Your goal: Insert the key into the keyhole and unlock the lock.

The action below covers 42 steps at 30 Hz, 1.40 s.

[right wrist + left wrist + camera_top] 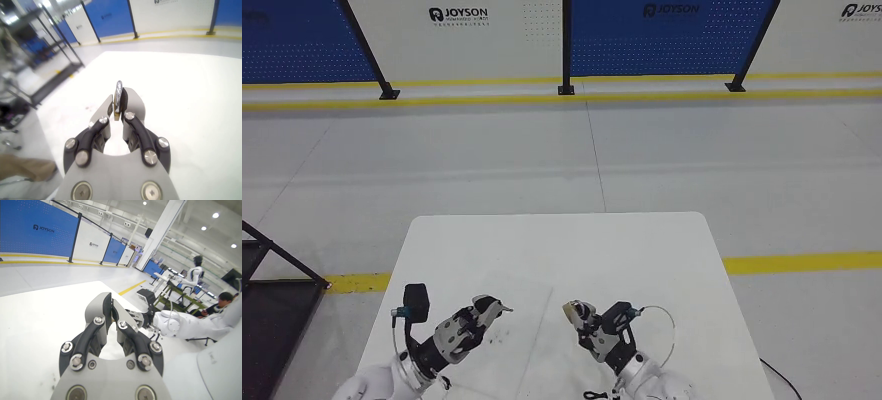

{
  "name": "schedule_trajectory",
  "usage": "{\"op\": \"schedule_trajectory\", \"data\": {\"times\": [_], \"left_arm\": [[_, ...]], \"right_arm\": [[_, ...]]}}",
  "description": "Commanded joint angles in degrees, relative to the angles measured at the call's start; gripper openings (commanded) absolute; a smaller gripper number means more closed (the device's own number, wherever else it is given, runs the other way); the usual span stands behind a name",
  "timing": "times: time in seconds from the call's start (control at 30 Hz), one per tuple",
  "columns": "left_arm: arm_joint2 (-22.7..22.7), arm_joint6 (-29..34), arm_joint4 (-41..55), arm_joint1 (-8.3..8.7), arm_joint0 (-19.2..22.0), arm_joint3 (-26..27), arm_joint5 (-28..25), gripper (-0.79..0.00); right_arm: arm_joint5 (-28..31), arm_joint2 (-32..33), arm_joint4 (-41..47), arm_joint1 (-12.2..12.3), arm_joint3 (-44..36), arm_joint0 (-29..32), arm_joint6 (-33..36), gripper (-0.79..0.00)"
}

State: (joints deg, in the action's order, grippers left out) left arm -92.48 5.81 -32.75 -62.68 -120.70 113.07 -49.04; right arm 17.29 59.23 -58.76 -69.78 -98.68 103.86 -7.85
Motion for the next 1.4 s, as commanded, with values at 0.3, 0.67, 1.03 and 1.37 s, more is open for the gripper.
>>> {"op": "schedule_trajectory", "data": {"times": [0.3, 0.67, 1.03, 1.37], "left_arm": [[7.2, 5.9, 18.5, 0.55, 4.3, -5.0, -4.5, -0.785], [7.6, 7.5, 20.0, 0.71, 5.0, -5.3, -3.4, -0.785], [7.6, 7.5, 20.0, 0.71, 5.0, -5.3, -3.4, -0.785], [12.2, 1.7, 25.5, -0.17, 7.7, -8.2, -5.3, -0.785]], "right_arm": [[17.2, 3.7, 14.5, 0.8, -0.1, 0.5, -4.5, -0.785], [18.9, 4.1, 14.8, 1.0, -0.2, 0.5, -4.6, -0.785], [18.9, 4.1, 14.8, 1.0, -0.2, 0.5, -4.6, -0.785], [22.3, 0.4, 25.2, -0.2, 3.6, -1.6, -9.4, -0.785]]}}
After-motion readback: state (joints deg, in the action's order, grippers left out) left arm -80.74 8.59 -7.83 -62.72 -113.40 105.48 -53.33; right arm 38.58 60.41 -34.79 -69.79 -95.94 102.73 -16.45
